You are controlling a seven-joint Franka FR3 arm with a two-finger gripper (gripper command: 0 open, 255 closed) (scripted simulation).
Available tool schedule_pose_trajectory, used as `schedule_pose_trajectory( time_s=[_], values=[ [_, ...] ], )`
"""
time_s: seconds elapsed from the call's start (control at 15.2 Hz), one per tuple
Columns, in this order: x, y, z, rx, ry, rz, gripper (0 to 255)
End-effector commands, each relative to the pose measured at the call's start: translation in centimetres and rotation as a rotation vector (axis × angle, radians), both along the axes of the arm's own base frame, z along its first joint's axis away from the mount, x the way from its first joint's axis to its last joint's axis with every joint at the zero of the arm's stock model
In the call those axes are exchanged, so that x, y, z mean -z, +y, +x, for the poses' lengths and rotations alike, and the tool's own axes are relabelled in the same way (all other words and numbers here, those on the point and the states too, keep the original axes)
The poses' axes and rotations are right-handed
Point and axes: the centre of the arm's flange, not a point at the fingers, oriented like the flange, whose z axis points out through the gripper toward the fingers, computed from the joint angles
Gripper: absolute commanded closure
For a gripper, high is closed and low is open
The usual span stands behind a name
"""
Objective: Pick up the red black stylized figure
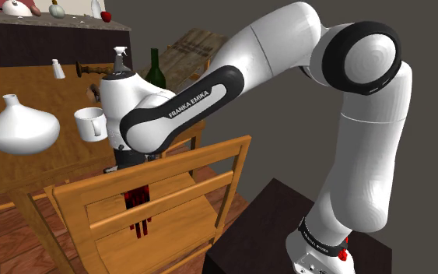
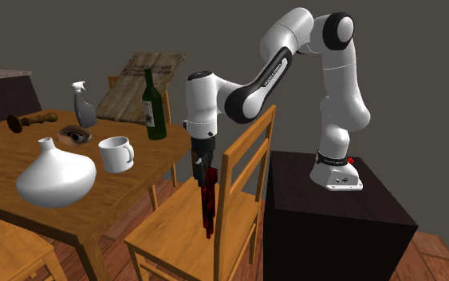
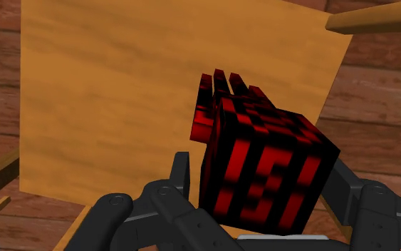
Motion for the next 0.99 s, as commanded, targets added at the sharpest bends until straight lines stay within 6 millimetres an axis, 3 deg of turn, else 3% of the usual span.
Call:
schedule_pose_trajectory(
  time_s=[0.0,0.79,0.92],
  values=[
    [-1.0,0.0,0.0,0.0,0.0,0.0,255],
    [-7.3,0.0,0.0,0.0,0.0,0.0,255],
    [-7.4,0.0,0.0,0.0,0.0,0.0,255]
  ],
)
